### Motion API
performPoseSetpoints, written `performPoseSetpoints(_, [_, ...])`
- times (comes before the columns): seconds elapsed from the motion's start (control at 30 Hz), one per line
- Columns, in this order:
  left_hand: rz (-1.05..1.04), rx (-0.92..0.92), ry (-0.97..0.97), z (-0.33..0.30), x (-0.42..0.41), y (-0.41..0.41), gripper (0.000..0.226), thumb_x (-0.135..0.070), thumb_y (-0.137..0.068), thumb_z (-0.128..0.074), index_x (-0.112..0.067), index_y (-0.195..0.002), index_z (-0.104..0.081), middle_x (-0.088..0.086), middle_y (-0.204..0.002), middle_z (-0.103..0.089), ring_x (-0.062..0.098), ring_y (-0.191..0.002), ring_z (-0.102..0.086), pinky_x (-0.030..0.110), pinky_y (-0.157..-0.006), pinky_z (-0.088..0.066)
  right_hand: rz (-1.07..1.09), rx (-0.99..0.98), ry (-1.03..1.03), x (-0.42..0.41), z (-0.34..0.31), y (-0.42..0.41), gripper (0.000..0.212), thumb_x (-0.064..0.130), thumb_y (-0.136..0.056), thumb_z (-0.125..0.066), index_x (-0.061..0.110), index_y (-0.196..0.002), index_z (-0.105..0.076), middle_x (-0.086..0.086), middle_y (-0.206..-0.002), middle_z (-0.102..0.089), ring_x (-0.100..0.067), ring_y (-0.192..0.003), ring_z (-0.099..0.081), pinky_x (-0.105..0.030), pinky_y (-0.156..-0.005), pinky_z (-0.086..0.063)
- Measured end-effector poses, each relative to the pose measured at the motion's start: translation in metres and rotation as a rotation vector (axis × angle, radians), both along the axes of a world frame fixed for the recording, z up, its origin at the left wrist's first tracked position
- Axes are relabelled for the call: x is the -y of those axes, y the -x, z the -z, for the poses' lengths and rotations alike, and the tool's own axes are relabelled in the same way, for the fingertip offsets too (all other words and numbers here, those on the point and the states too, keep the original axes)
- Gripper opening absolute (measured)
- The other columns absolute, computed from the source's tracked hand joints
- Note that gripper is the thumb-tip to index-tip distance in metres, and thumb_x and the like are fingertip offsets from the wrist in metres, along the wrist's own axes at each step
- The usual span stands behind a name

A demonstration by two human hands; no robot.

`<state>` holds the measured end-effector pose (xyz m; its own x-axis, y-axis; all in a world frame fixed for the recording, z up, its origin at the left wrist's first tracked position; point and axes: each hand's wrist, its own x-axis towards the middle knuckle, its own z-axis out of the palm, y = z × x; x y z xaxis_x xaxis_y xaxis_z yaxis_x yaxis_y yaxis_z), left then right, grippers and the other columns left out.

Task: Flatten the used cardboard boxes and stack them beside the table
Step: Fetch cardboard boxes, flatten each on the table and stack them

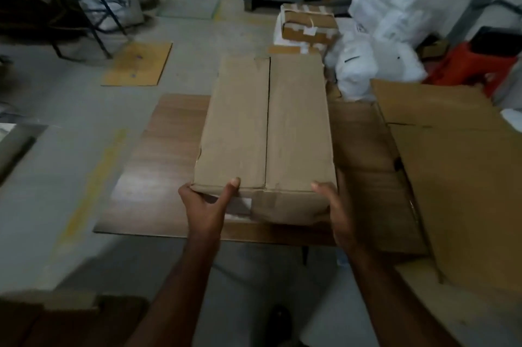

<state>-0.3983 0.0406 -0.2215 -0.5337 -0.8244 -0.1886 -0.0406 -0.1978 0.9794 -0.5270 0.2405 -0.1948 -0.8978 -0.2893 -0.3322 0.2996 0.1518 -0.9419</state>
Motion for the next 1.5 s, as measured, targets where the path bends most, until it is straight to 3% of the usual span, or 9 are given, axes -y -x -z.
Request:
performPoseSetpoints(0.13, [0.049,0.082,0.051,0.013,-0.011,0.032,0.090,-0.045,-0.066,-0.094,-0.018,-0.127,-0.033,0.002,-0.131,-0.055,0.012,-0.118,-0.061,0.034,-0.096,-0.058,0.035,-0.048,-0.004,-0.017,0.026,0.033,0.059,0.021,-0.090,-0.073,0.022,-0.146,-0.053,0.003,-0.125,-0.067,-0.017,-0.108,-0.065,-0.018,-0.064,-0.057])
performPoseSetpoints(0.27, [0.042,0.140,0.162,0.007,-0.016,0.047,0.076,-0.034,-0.071,-0.090,-0.015,-0.122,-0.037,0.001,-0.124,-0.057,-0.002,-0.106,-0.062,0.014,-0.083,-0.055,0.045,0.086,-0.028,-0.022,0.028,0.050,0.091,0.056,-0.062,-0.075,0.037,-0.147,-0.048,0.006,-0.128,-0.062,-0.023,-0.113,-0.063,-0.051,-0.079,-0.062])
performPoseSetpoints(0.4, [0.080,0.155,0.141,0.005,-0.024,0.036,0.083,-0.050,-0.064,-0.089,-0.021,-0.120,-0.035,-0.003,-0.122,-0.057,-0.005,-0.104,-0.063,0.022,-0.088,-0.057,0.047,0.067,-0.044,-0.030,0.027,0.043,0.082,0.053,-0.064,-0.071,0.043,-0.142,-0.048,0.005,-0.128,-0.064,-0.024,-0.110,-0.064,-0.055,-0.081,-0.061])
performPoseSetpoints(0.53, [0.165,0.199,0.138,0.007,-0.016,0.011,0.095,-0.066,-0.054,-0.089,-0.024,-0.122,-0.038,-0.002,-0.126,-0.056,0.007,-0.113,-0.061,0.027,-0.089,-0.059,0.119,0.084,-0.034,-0.037,0.033,0.019,0.065,0.039,-0.080,-0.071,0.033,-0.142,-0.053,0.005,-0.120,-0.068,-0.016,-0.101,-0.069,-0.032,-0.067,-0.059])
performPoseSetpoints(0.83, [0.262,0.039,-0.254,-0.004,-0.010,0.005,0.086,-0.030,-0.070,-0.091,-0.030,-0.132,-0.032,0.002,-0.129,-0.057,0.024,-0.116,-0.064,0.047,-0.092,-0.060,0.372,0.193,0.062,-0.013,0.009,-0.022,0.054,0.059,-0.060,-0.075,0.022,-0.100,-0.072,-0.003,-0.101,-0.071,-0.035,-0.108,-0.066,-0.040,-0.075,-0.055])
performPoseSetpoints(0.97, [0.355,-0.046,-0.536,0.010,-0.017,-0.007,0.072,-0.026,-0.082,-0.085,-0.021,-0.138,-0.041,0.005,-0.130,-0.064,0.026,-0.112,-0.069,0.044,-0.084,-0.062,0.233,-0.195,-0.268,-0.015,-0.059,-0.027,0.059,0.053,-0.082,-0.069,0.026,-0.134,-0.061,0.007,-0.115,-0.061,-0.027,-0.115,-0.058,-0.029,-0.075,-0.048])
performPoseSetpoints(1.13, [0.411,-0.045,-0.596,0.047,-0.013,-0.021,0.080,-0.032,-0.073,-0.091,-0.004,-0.135,-0.048,0.026,-0.134,-0.061,0.029,-0.108,-0.071,0.032,-0.077,-0.060,-0.169,-0.787,-1.043,0.028,-0.089,-0.051,0.072,0.060,-0.087,-0.046,0.041,-0.154,-0.029,-0.006,-0.150,-0.040,-0.033,-0.130,-0.042,-0.055,-0.102,-0.040])
performPoseSetpoints(1.4, [0.717,-0.015,-0.062,0.028,0.001,-0.004,0.064,-0.002,-0.078,-0.075,-0.031,-0.128,-0.049,-0.013,-0.119,-0.063,-0.002,-0.098,-0.067,0.034,-0.088,-0.056,-0.307,-0.971,-1.393,0.101,-0.029,-0.085,0.070,0.061,-0.102,-0.033,0.035,-0.162,-0.010,-0.015,-0.165,-0.022,-0.037,-0.145,-0.027,-0.067,-0.112,-0.024])
performPoseSetpoints(1.5, [0.718,-0.017,0.080,0.018,-0.003,0.002,0.050,-0.014,-0.085,-0.075,-0.022,-0.128,-0.052,-0.001,-0.119,-0.066,0.003,-0.103,-0.068,0.033,-0.089,-0.058,-0.312,-0.929,-1.378,0.106,-0.038,-0.083,0.070,0.064,-0.101,-0.030,0.037,-0.162,-0.007,-0.014,-0.164,-0.021,-0.035,-0.142,-0.029,-0.064,-0.110,-0.026])
